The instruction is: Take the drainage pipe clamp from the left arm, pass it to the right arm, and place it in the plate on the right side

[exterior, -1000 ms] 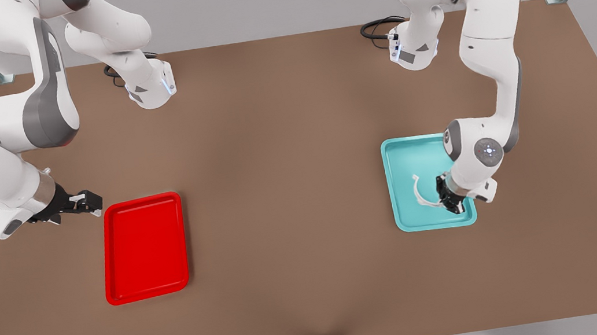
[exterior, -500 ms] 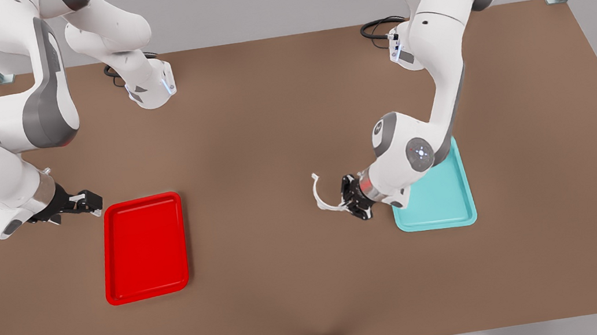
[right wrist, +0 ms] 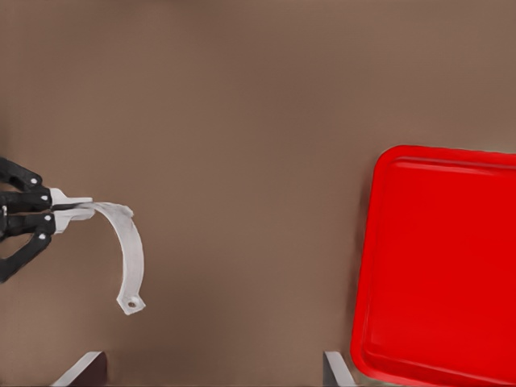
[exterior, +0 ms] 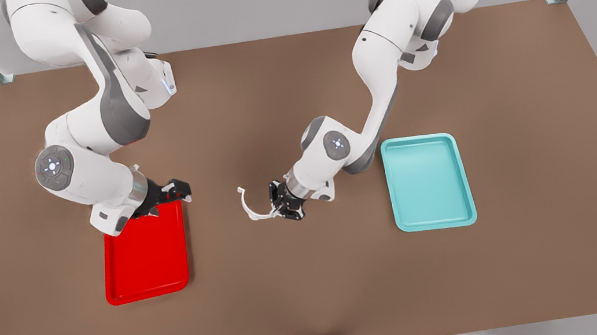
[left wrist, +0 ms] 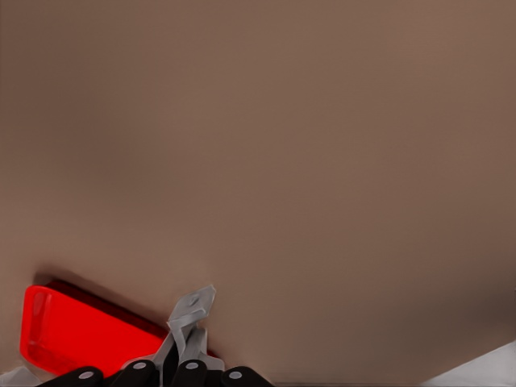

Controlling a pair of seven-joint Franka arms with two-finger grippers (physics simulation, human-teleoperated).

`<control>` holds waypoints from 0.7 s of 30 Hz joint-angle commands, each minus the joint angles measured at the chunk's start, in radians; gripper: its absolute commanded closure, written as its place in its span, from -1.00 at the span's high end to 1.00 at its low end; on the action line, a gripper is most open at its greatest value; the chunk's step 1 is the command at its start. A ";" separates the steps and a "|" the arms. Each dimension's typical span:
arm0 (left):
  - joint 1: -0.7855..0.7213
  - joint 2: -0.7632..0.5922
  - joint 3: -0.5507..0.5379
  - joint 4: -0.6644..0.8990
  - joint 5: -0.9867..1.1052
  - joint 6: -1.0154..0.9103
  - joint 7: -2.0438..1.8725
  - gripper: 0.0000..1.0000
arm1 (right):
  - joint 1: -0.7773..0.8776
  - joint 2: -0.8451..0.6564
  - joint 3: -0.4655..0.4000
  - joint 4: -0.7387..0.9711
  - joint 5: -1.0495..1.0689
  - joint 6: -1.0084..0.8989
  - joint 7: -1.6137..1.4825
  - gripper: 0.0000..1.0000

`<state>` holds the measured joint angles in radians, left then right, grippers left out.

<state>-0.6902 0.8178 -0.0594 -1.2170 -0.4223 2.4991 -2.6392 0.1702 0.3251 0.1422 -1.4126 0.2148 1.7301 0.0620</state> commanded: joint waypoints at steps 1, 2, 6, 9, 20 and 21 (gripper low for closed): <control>-0.008 0.003 0.004 0.005 0.005 0.072 -0.438 -0.57 | 0.026 0.020 0.000 -0.005 0.136 0.149 0.196 1.00; -0.008 0.003 0.004 0.005 0.003 0.070 -0.436 -0.57 | 0.040 0.028 0.000 -0.006 0.141 0.158 0.202 1.00; -0.008 0.001 0.004 0.005 0.011 0.069 -0.435 -0.57 | 0.054 0.037 0.028 -0.080 0.170 0.267 0.196 1.00; -0.008 0.001 0.004 0.005 0.011 0.067 -0.435 -0.57 | 0.069 0.042 0.043 -0.126 0.147 0.345 0.194 1.00; -0.006 -0.003 0.004 0.004 0.011 0.063 -0.433 -0.57 | 0.077 0.084 0.057 -0.174 0.084 0.413 0.190 1.00; -0.006 -0.003 0.004 0.004 0.011 0.064 -0.433 -0.57 | 0.077 0.088 0.057 -0.175 0.084 0.413 0.188 1.00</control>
<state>-0.6964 0.8160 -0.0553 -1.2138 -0.4150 2.5617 -2.8973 0.2471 0.4138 0.1983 -1.5862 0.3034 2.1132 0.1965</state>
